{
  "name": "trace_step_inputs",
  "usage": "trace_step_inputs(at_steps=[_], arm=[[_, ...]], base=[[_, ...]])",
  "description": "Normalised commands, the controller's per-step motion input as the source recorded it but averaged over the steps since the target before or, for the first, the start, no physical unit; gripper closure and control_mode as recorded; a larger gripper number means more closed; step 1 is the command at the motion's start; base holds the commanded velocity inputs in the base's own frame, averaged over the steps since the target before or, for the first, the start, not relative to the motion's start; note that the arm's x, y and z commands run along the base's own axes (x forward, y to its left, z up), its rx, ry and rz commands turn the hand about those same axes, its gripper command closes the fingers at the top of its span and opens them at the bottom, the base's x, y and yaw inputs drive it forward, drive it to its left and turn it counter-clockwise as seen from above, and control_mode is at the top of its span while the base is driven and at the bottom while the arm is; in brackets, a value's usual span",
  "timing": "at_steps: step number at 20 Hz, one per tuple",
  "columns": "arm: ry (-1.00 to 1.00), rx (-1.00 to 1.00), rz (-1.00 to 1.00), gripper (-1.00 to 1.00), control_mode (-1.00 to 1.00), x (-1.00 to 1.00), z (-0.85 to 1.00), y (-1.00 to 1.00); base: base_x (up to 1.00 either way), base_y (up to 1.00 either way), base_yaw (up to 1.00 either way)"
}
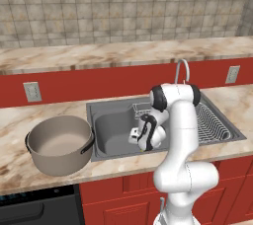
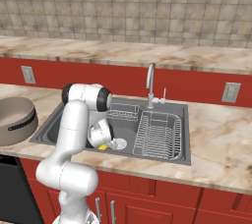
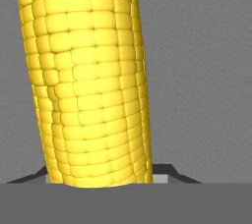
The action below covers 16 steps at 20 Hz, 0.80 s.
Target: Dump the corn from the pot into the sink. Then turn on the water and wash the corn. Then turn off the water and put the corn back in the pot.
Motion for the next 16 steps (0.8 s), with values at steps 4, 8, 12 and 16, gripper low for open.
trace_step_inputs(at_steps=[4,8,12,16], arm=[[-0.12,0.09,0.00,1.00,-1.00,0.00,-0.01,-0.26],[-0.13,0.17,0.00,1.00,-1.00,0.00,0.04,-0.29],[-0.14,0.21,0.00,1.00,-1.00,0.00,0.38,-0.23],[-0.06,0.17,-0.05,1.00,-1.00,0.00,0.54,-0.05]], base=[[0.00,0.00,0.00],[0.00,0.00,0.00],[0.00,0.00,0.00],[0.00,0.00,0.00]])
